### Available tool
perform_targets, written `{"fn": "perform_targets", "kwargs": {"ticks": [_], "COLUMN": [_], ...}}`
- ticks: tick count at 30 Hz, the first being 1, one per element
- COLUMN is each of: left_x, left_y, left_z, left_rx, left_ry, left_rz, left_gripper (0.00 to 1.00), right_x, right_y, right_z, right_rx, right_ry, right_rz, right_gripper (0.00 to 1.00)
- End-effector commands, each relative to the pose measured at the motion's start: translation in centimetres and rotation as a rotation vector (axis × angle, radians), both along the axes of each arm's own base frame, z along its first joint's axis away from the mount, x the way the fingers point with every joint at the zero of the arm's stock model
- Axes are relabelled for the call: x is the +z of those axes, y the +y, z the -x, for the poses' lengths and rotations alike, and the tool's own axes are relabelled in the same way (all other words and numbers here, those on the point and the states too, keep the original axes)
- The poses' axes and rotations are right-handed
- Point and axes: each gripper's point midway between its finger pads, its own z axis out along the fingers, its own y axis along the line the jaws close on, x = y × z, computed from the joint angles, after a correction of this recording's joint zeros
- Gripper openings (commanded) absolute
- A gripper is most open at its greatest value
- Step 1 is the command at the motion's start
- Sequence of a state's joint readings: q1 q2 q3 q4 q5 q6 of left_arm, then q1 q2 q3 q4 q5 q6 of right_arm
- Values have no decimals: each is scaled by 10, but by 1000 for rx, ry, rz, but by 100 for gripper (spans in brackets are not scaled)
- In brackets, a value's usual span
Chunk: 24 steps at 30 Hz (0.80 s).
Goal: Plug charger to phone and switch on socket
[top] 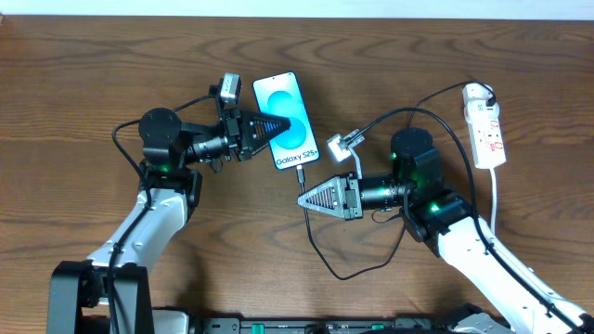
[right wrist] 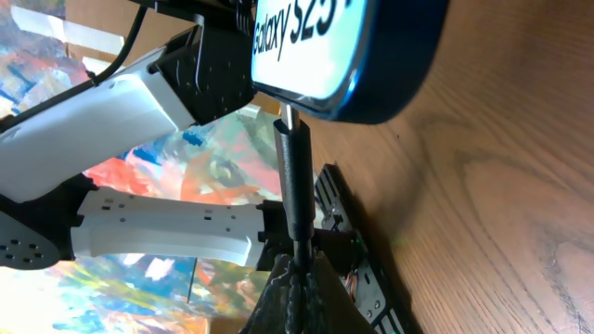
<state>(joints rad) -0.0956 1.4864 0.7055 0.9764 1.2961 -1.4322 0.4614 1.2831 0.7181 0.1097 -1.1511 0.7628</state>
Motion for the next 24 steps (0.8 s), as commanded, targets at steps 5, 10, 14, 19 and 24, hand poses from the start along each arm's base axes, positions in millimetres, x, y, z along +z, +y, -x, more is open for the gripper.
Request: {"fn": "perform_targets", "kwargs": {"ticks": [5,10,14,19,24], "left_x": [15,17,17,15,14], "left_y": [-4,-5,-5,-6,-6], "left_z": [12,18,20,25,30], "left_rx": [-67,-96,-108,-138,-165], "left_ry": [-132,-161,-162,-172,-179], "left_rz": [-6,-9,-10,-17,-22], "left_gripper": [7,7,7,7,7], "right_x": [-2,4,12,18,17], "right_y": [0,-1,0,1,0], "right_z": [-6,-12,-15,-16,-16], "right_rx": [-21,-33,-31,-31,-26], "right_ry": [-21,-77,-131,-173,-197], "right_rz": [7,-12,-41,-60,-57], "right_gripper": [1,1,1,1,1]}}
